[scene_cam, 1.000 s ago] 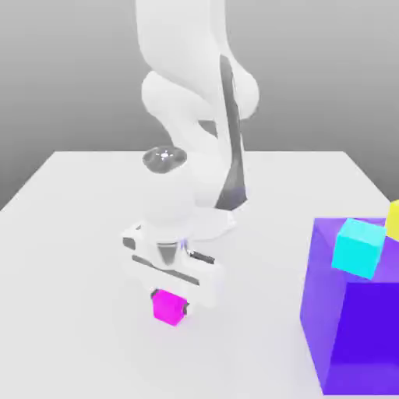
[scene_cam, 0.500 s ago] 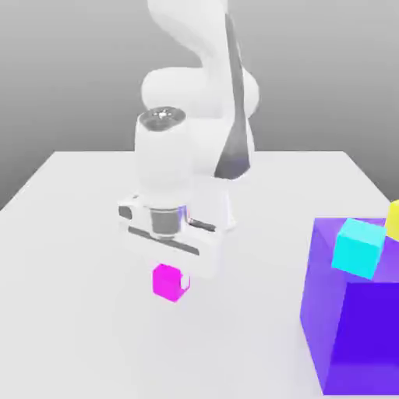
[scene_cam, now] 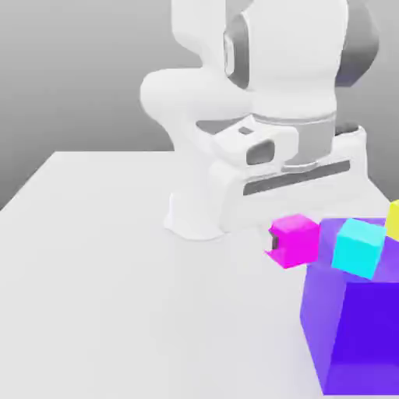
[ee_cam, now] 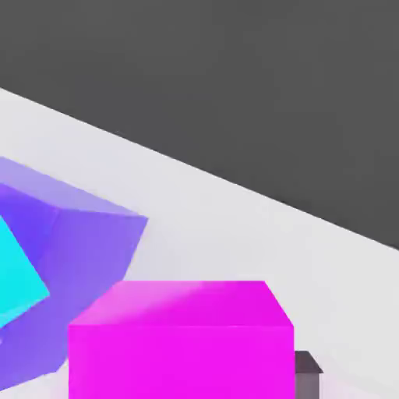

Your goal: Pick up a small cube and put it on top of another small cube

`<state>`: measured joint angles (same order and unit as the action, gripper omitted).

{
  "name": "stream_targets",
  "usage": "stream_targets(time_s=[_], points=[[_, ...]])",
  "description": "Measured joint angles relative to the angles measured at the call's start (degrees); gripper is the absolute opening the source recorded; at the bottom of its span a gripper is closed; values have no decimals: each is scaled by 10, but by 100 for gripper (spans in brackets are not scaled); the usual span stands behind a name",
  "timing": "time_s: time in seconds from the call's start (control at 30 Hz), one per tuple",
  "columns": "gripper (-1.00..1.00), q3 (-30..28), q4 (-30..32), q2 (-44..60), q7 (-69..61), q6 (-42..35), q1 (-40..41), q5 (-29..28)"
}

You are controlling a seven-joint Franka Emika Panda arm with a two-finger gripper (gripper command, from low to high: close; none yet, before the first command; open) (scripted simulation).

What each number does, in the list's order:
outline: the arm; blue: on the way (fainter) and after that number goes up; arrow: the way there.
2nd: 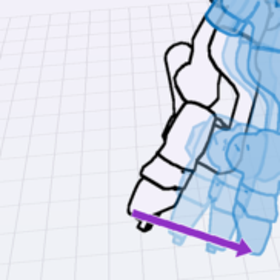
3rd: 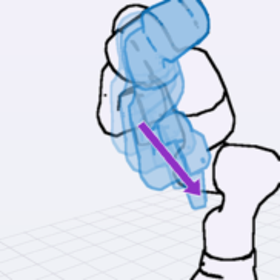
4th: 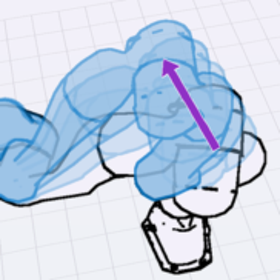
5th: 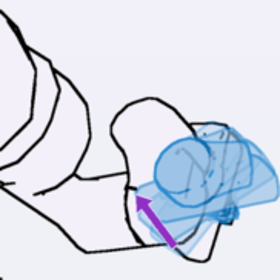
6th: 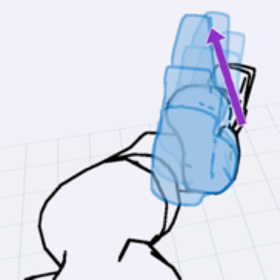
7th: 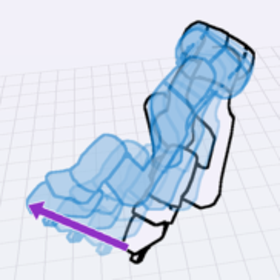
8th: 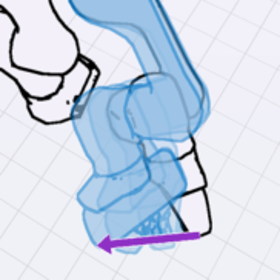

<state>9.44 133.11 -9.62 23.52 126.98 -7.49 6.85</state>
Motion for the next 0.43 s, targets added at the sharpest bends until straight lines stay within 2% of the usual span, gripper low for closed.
stream_targets(time_s=[0.13,0.2,0.3,0.33,0.43], points=[[-100,22,-77,-12,-92,-90,-35,3],[-100,32,-71,-8,-100,-102,-37,-26],[-100,36,-33,17,-97,-49,-40,-42],[100,36,-21,24,-96,-31,-40,-45],[100,36,-21,24,-96,-31,-40,-45]])
